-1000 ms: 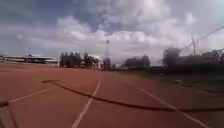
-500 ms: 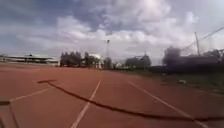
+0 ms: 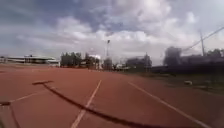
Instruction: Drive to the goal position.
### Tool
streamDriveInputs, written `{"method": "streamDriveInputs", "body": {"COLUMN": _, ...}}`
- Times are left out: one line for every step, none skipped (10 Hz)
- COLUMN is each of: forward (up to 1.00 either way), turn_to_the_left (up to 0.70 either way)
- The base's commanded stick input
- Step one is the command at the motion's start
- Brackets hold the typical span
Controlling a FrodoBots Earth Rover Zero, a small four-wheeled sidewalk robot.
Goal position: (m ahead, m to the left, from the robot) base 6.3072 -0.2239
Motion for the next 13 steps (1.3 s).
{"method": "streamDriveInputs", "body": {"forward": 0.7, "turn_to_the_left": 0.0}}
{"method": "streamDriveInputs", "body": {"forward": 0.7, "turn_to_the_left": 0.0}}
{"method": "streamDriveInputs", "body": {"forward": 0.7, "turn_to_the_left": 0.0}}
{"method": "streamDriveInputs", "body": {"forward": 0.7, "turn_to_the_left": 0.0}}
{"method": "streamDriveInputs", "body": {"forward": 0.7, "turn_to_the_left": 0.0}}
{"method": "streamDriveInputs", "body": {"forward": 0.7, "turn_to_the_left": 0.0}}
{"method": "streamDriveInputs", "body": {"forward": 0.7, "turn_to_the_left": 0.0}}
{"method": "streamDriveInputs", "body": {"forward": 0.7, "turn_to_the_left": 0.0}}
{"method": "streamDriveInputs", "body": {"forward": 0.7, "turn_to_the_left": 0.0}}
{"method": "streamDriveInputs", "body": {"forward": 0.7, "turn_to_the_left": 0.0}}
{"method": "streamDriveInputs", "body": {"forward": 0.7, "turn_to_the_left": 0.0}}
{"method": "streamDriveInputs", "body": {"forward": 0.7, "turn_to_the_left": 0.0}}
{"method": "streamDriveInputs", "body": {"forward": 0.7, "turn_to_the_left": 0.0}}
